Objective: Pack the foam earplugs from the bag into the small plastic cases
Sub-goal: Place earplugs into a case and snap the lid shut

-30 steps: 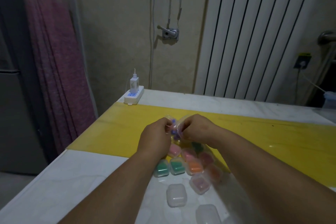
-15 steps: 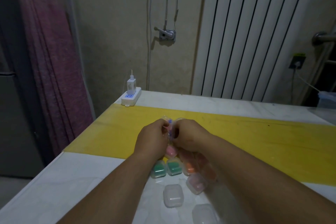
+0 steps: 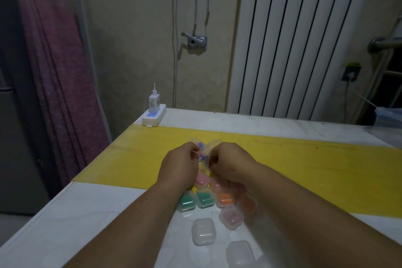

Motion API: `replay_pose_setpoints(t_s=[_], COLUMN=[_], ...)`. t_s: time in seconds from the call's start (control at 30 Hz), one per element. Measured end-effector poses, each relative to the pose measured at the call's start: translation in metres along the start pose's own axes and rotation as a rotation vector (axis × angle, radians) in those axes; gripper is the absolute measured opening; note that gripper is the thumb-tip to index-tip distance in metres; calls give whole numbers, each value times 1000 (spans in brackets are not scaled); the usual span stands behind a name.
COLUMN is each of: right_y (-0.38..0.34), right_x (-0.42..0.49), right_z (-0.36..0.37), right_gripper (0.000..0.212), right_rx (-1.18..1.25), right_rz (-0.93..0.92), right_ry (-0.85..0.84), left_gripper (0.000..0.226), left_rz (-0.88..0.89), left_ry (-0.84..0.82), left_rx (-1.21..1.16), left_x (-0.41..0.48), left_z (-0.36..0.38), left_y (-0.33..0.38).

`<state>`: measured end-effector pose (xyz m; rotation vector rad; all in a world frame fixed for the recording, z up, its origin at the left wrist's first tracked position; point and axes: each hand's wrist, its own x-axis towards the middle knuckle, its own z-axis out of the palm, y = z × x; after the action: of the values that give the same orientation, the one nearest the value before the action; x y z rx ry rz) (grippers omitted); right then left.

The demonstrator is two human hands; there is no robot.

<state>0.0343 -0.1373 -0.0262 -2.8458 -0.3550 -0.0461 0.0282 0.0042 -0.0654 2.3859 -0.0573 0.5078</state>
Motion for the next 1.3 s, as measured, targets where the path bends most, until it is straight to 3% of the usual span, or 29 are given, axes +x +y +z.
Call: replay_pose_setpoints(t_s=[0.13,0.2,0.33,0.43,0.57,0.63,0.73,0.8,0.9,1.1,1.3], right_y=[-3,-2,3,8,17,20,22,22,22,32,47], right_x=[-1,-4,-10,-21,-45,-60,-82,-93,-106,-108,-105], right_z=[-3,-3,-5,-11,-17,-19,-22,-25,-27,-24,-28], right_gripper=[17,15,14,15,19,21,26,28,25,31,20], right_rx=[-30,12,257,471,664,678,652,620,586,710,990], right_rz=[-30,-28,-30,26,37,26,-23,-55,-82,23,57], right_ry=[-16,60,286,365,429,452,470,483,499,541,471], left_gripper=[30,31,27,27,39,31,14,4,13,7,9], left_rz=[-22,-27,-24,-14,138,191,83,11,-61,-197,-115], left_ry=[-10,-12,-7,5,227,272,23,-205,-424,-470,-400], left_rx=[-10,-8,-23,-30,51,-110,-541,-705,-860,-1078,-847], left_x=[0,0,-1,-3,-8,-14,-26,-35,-44,-43,-44], left_z=[0,0,-1,-5,-20,-28,-35,-35,-32,-30,-28], left_y=[0,0,0,4,18,29,53,67,76,72,72])
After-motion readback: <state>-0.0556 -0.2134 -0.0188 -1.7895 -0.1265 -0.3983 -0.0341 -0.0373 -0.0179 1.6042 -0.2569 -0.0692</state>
